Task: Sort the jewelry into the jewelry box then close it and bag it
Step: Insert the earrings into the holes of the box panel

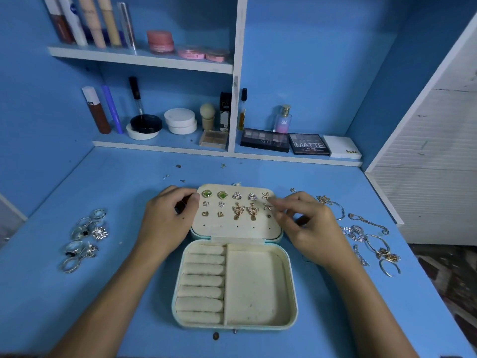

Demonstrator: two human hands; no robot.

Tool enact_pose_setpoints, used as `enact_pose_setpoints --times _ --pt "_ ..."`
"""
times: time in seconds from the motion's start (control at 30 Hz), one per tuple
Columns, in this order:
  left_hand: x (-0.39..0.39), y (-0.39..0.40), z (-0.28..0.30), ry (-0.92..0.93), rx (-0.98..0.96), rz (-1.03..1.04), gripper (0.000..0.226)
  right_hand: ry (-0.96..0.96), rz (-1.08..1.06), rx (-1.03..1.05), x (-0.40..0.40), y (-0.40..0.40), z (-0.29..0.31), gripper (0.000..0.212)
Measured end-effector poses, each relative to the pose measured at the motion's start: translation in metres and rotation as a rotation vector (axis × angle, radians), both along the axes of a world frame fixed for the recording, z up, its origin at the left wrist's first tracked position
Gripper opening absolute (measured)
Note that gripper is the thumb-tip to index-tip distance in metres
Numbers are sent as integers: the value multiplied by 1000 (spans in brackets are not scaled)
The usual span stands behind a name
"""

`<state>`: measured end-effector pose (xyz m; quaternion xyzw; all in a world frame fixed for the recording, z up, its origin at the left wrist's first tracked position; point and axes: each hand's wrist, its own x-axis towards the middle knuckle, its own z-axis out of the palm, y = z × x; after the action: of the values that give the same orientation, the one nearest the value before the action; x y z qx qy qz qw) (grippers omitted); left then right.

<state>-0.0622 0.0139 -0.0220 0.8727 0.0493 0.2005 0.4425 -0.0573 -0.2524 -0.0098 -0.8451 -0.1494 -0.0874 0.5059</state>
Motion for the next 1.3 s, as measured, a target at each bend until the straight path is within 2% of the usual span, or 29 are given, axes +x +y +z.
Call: enact_pose_setpoints --times 0.13,0.4,0.7,1.03,1.3 --pt "-1 1 0 -16 -12 -3 13 -8 -110 -1 0 1 3 39" --pt "-3 0 1 -70 -41 -29 14 178 -160 -43 1 5 1 59" --pt "-4 0 0 -91 -53 -43 15 199 -136 -52 0 9 3 39" --pt "1 2 6 -73 -75 -47 14 226 -141 16 5 9 -1 34" --pt "55 9 38 -61 44 -80 13 274 -144 46 7 7 -2 37"
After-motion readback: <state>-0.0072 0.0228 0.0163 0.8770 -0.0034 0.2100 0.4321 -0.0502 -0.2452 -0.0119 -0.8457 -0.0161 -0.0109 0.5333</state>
